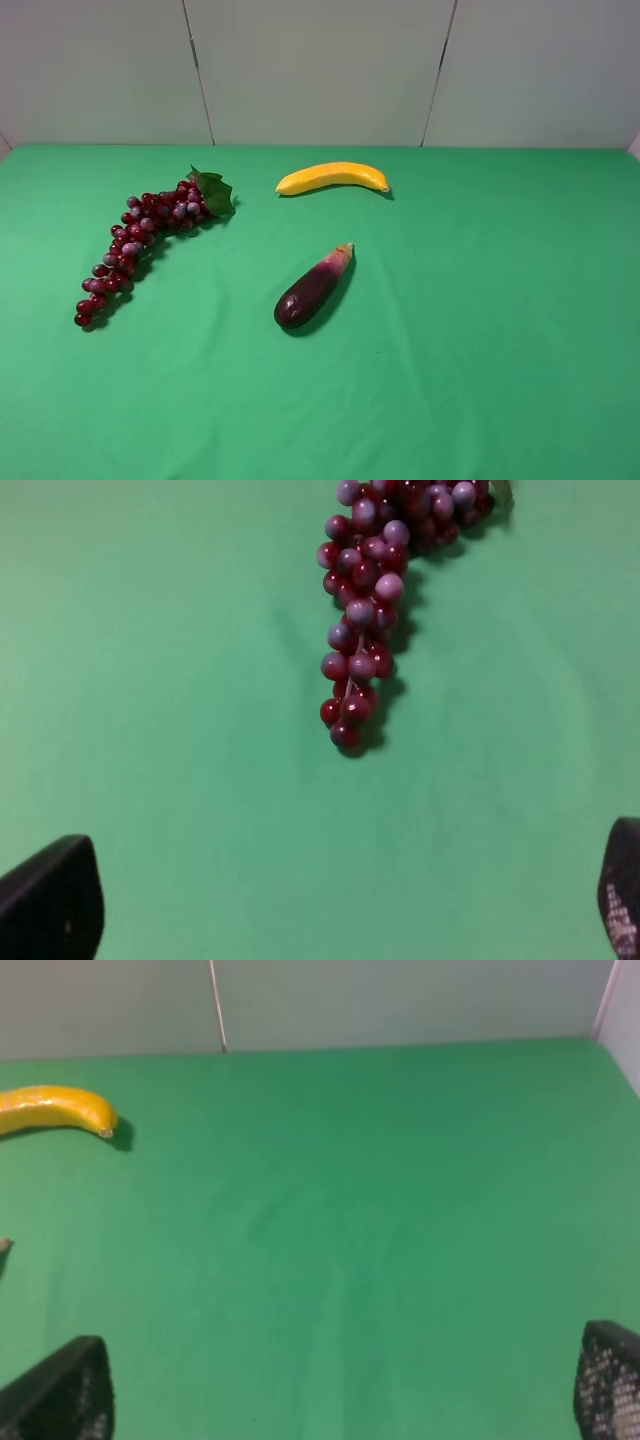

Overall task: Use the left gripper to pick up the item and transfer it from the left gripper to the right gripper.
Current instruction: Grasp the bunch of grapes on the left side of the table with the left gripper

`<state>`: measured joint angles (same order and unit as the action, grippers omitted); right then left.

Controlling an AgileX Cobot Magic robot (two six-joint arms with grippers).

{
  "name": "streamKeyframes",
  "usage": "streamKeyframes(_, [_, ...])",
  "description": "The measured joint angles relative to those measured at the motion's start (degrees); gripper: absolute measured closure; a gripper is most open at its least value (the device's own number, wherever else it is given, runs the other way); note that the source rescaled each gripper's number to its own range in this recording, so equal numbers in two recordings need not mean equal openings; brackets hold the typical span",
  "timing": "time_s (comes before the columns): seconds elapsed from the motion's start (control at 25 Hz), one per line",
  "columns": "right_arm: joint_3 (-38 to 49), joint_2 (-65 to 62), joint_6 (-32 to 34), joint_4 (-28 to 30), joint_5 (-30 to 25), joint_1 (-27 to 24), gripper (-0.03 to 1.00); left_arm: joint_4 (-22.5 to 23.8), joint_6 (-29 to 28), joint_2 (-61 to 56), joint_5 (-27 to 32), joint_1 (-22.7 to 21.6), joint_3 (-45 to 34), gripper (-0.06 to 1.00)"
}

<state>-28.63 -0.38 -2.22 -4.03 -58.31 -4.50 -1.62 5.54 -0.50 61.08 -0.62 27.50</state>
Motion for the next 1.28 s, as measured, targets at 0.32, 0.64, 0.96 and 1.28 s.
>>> streamKeyframes(0.32, [0.0,0.0,0.0,0.0,0.0,0.0,-0.03,0.0,0.0,0.0,0.0,0.0,0.0,-0.06])
streamKeyframes(0.64, [0.0,0.0,0.0,0.0,0.0,0.0,-0.03,0.35,-0.02,0.0,0.0,0.0,0.21,-0.06])
streamKeyframes(0.96, [0.0,0.0,0.0,0.0,0.0,0.0,-0.03,0.39,-0.02,8.99,0.52,0.0,9.5,-0.06])
streamKeyframes(1.28, [0.0,0.0,0.0,0.0,0.0,0.0,-0.03,1.17,-1.07,27.87,0.56,0.0,20.78,-0.06])
